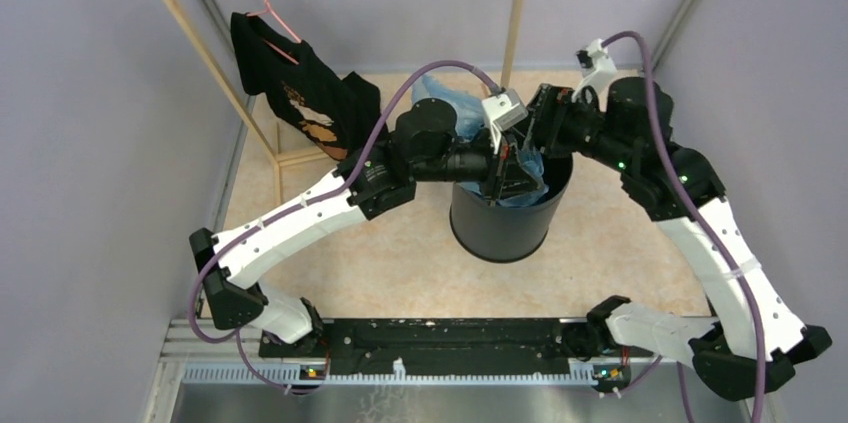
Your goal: Put the trash bags into the trash bin
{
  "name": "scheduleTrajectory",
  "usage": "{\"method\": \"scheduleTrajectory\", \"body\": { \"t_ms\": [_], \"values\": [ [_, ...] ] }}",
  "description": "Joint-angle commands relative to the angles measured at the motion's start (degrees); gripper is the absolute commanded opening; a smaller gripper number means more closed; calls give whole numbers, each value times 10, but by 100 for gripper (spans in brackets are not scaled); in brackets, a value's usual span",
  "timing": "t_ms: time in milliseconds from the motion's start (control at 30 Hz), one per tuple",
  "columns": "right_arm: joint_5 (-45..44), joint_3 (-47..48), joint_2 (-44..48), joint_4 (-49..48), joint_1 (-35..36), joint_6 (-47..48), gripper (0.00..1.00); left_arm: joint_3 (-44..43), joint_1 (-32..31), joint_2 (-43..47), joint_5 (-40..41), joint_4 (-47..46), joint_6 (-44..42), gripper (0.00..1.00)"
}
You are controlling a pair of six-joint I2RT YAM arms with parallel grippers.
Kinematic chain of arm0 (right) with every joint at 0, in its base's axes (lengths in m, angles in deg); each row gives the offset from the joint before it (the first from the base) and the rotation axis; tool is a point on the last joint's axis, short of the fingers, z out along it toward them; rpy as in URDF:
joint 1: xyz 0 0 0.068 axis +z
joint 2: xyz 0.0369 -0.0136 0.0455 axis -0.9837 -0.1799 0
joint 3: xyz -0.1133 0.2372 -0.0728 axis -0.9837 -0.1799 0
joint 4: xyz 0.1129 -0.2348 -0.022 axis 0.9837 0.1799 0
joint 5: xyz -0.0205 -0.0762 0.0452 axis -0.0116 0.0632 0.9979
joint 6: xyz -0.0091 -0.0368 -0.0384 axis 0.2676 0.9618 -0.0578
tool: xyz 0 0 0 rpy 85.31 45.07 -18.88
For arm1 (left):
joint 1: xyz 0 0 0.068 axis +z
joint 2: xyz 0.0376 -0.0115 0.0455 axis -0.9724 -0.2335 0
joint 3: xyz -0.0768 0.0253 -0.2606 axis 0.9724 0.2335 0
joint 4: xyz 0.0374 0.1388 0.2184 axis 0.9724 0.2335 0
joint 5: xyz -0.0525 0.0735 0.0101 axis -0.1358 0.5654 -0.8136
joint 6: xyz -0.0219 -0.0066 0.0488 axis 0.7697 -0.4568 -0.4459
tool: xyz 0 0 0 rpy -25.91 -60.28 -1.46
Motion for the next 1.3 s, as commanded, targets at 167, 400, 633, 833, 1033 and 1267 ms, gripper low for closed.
{"method": "scheduleTrajectory", "body": {
  "t_ms": [167,400,633,833,1033,1267],
  "values": [
    [-90,-44,14,2,11,17,32,-1,-5,42,26,22,-38,46],
    [-146,-84,86,-16,12,72,0,43,-3,167,187,87,-60,94],
    [-166,-125,137,-28,12,109,0,31,25,198,459,178,32,96],
    [-176,-133,174,-13,11,113,0,13,44,151,491,222,61,99],
    [-189,-137,205,6,12,114,0,25,79,123,444,211,71,95],
    [-250,-140,240,43,12,117,0,83,87,137,282,77,65,33]
  ]
}}
